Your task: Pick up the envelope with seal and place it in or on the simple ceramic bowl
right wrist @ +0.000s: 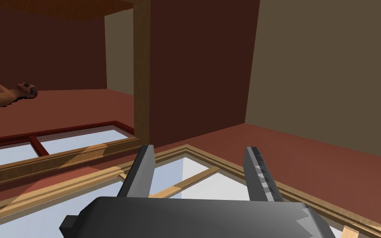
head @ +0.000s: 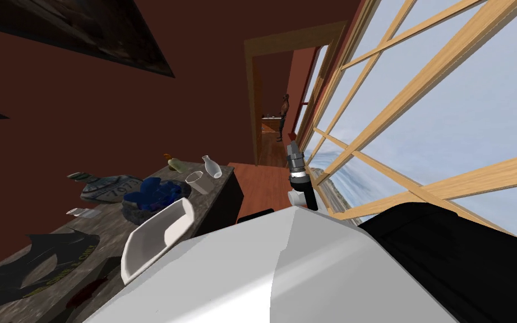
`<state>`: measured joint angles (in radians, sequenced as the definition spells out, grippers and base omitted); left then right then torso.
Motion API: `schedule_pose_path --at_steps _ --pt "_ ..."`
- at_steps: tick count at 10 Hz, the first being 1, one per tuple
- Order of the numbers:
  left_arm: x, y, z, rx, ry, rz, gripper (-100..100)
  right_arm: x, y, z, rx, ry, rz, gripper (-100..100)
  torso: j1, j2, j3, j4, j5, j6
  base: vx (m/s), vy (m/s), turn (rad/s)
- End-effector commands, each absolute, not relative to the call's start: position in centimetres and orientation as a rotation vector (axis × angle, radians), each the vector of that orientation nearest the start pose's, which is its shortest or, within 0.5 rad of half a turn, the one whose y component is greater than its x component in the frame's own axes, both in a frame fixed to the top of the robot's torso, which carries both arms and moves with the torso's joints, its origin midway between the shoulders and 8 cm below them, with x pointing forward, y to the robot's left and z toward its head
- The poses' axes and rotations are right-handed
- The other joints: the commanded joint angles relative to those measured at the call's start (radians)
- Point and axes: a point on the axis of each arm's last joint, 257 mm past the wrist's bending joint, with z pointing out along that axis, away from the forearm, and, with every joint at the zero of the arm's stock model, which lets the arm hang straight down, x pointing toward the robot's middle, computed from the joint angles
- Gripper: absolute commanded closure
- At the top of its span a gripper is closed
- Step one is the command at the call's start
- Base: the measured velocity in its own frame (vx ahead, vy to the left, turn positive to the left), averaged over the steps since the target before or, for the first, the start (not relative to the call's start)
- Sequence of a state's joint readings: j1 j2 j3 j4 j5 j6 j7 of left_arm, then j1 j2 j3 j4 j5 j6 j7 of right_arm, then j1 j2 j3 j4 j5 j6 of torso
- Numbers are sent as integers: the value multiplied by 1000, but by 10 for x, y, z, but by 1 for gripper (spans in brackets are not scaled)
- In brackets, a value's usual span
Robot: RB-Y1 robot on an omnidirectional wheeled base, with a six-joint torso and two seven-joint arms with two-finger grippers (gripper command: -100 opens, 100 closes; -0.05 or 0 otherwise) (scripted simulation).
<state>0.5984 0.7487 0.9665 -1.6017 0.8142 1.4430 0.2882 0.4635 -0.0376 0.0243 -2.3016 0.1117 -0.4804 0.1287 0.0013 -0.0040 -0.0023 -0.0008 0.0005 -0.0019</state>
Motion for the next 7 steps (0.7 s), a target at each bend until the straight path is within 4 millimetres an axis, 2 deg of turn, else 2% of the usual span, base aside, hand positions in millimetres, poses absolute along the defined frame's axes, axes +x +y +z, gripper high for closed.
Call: schedule_pose_path --at_steps 1,2,7 --pt "66 700 -275 -2724 625 -79 -100 348 -249 40 483 706 1154 0 0 0 0 0 0 0 23 6 14" --pt "52 696 -276 -2775 590 -69 -100 348 -249 40 483 706 1154 0 0 1 1 0 0 0 31 11 -156" --pt "21 676 -279 -2911 532 -20 -100 348 -249 40 483 706 1154 0 0 0 0 0 0 0 49 18 -98"
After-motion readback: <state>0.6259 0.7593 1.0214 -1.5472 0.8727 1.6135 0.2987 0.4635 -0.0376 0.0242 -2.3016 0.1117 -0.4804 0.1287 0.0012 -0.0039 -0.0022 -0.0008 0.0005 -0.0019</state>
